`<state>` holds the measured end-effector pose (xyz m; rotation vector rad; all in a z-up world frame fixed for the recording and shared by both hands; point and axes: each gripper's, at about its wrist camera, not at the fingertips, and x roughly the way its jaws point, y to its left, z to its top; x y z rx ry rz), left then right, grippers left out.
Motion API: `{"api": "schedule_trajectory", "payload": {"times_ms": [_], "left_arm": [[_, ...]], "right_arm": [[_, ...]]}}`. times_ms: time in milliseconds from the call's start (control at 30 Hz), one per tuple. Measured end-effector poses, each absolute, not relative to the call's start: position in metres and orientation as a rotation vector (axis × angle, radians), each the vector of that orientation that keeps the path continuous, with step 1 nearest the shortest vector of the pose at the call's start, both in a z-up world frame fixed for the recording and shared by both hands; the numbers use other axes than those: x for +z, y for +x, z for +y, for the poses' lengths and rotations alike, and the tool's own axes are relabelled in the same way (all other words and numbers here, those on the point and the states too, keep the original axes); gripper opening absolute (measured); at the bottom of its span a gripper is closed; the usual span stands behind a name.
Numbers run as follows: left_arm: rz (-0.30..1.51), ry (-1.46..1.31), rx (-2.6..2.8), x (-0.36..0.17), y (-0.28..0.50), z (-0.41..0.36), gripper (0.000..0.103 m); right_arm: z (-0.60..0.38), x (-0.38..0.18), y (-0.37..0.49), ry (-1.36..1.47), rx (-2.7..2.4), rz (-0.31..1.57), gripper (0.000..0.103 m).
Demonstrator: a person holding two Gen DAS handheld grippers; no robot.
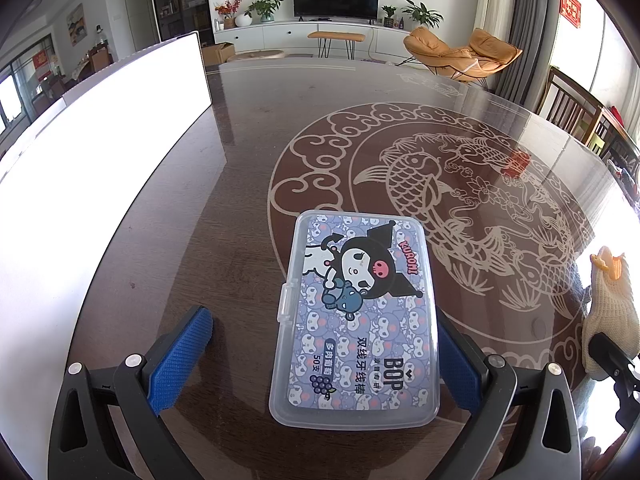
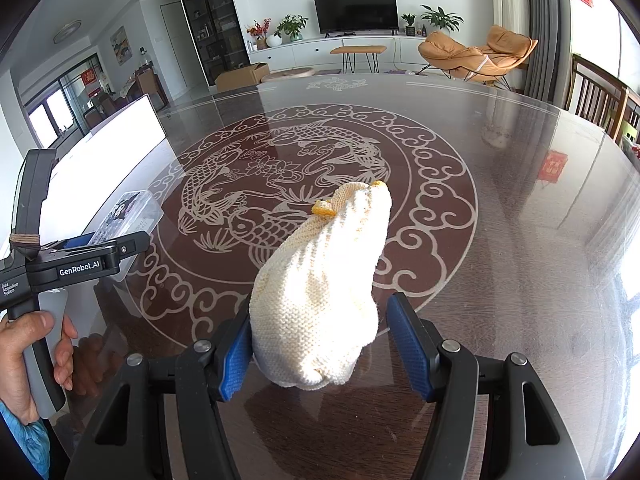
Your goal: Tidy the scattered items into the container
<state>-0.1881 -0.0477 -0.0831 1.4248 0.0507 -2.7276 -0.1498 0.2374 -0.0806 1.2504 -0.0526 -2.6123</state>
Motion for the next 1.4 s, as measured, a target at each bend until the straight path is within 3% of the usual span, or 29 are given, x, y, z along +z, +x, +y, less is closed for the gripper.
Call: {"api": "schedule_trajectory", "payload": {"times_ms": [1400], "left_arm": [[0.046,1.428,-2.724,-0.0834,-0.1868,-0.0437,0.103]], "right_arm": [[0.2359,-0.0815,-0.1485,1.256,-2.620,-0.026,0.064]]}}
